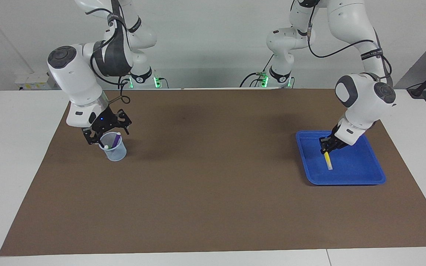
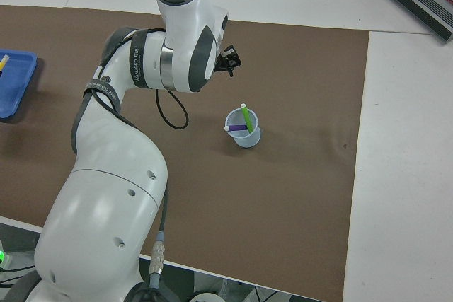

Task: Right arm passes pens to left for tray arrangement
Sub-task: 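Lower the yellow pen into the blue tray and open the left gripper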

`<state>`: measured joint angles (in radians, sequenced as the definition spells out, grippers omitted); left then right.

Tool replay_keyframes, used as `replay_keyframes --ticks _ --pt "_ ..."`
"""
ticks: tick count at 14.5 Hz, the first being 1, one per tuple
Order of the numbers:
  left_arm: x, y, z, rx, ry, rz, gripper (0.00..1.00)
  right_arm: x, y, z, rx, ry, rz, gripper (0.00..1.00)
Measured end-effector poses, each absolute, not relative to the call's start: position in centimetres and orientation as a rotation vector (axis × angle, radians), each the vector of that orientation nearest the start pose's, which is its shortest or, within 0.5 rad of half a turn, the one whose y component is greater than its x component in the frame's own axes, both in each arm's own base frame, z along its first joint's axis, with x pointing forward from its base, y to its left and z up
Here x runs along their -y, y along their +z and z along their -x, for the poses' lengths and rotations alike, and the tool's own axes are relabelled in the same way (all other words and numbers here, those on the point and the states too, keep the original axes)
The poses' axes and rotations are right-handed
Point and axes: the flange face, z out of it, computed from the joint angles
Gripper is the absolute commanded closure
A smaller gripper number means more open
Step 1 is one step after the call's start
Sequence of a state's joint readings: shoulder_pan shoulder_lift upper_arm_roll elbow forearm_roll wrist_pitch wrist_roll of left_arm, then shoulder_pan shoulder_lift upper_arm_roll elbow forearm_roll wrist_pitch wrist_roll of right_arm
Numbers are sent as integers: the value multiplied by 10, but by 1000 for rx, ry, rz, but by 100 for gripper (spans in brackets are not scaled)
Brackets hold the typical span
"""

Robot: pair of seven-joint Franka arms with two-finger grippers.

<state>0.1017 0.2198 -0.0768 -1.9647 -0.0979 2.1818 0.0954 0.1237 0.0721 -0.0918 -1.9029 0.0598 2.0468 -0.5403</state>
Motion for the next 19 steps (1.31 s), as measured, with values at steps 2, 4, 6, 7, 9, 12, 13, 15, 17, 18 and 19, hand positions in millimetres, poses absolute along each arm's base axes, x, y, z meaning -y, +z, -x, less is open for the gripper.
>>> replay_keyframes --ticks 2,4,6,7,9,12,13,15,17,18,19 --pt "-12 345 -600 -32 6 3239 100 -21 455 -585 756 -126 3029 0" --pt "-12 333 -600 -42 32 3241 100 -13 446 -584 692 -110 3053 1" --pt "-13 328 -598 -41 47 3241 100 1 439 -585 659 -106 3074 3" --pt "-13 326 -596 -40 54 3240 100 8 435 -585 643 -108 3081 4" --pt "-13 323 -594 -41 51 3240 100 16 429 -584 627 -111 3090 4" --pt "-13 313 -591 -44 11 3235 100 17 419 -585 626 -103 3091 7" --pt "-13 312 -590 -43 4 3235 79 17 414 -585 626 -97 3092 7" --pt "-14 312 -591 -43 -6 3234 41 19 404 -586 642 -68 3104 8" --pt "-15 312 -591 -39 -6 3234 0 21 400 -586 658 -49 3115 8" --pt "-16 312 -591 -37 -7 3234 0 21 399 -586 659 -45 3116 8" --pt "-16 312 -591 -37 -7 3234 0 21 398 -586 661 -36 3117 9"
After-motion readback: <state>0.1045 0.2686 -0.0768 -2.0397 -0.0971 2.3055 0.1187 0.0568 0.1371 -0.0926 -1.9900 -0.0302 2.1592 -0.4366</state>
